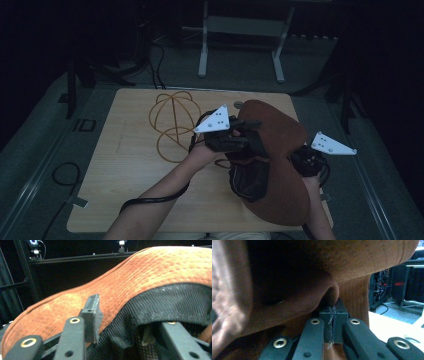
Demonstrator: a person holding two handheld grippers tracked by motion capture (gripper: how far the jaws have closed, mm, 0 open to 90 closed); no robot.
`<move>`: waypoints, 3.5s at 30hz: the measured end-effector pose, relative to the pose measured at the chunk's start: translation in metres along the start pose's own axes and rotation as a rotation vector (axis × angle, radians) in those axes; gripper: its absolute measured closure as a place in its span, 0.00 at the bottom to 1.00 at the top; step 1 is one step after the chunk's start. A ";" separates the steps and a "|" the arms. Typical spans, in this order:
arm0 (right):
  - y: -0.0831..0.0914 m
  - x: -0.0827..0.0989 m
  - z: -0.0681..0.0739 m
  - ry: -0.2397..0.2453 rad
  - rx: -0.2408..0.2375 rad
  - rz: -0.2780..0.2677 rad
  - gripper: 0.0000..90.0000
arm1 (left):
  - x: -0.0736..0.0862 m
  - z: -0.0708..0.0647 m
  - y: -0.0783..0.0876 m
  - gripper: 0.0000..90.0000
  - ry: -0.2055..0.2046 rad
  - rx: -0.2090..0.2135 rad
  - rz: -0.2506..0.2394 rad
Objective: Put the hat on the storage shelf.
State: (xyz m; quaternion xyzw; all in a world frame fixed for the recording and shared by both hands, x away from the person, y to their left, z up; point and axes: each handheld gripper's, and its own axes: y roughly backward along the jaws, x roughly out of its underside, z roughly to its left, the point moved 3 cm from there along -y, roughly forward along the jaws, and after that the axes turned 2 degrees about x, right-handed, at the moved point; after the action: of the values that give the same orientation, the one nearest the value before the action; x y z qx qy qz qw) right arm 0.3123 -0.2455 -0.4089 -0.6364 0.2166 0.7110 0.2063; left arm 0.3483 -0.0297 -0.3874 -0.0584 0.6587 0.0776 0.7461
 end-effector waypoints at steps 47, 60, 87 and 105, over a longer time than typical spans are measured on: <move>-0.038 -0.068 -0.033 0.014 0.083 -0.077 0.99 | 0.024 -0.044 0.196 0.05 0.086 -0.534 0.283; -0.112 -0.091 -0.020 0.058 0.037 -0.025 0.99 | 0.114 -0.064 0.243 0.05 0.228 -0.697 0.303; -0.296 -0.065 0.067 0.109 -0.192 0.279 0.98 | 0.155 -0.071 0.278 0.06 0.322 -0.790 0.254; -0.329 -0.056 0.074 0.053 -0.159 0.476 0.59 | 0.161 -0.071 0.275 0.06 0.341 -0.760 0.260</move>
State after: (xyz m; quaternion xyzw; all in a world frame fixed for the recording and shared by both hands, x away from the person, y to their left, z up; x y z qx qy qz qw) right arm 0.4451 0.0657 -0.3605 -0.6000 0.3092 0.7375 -0.0235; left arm 0.2454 0.2327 -0.5519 -0.2575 0.6990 0.3972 0.5361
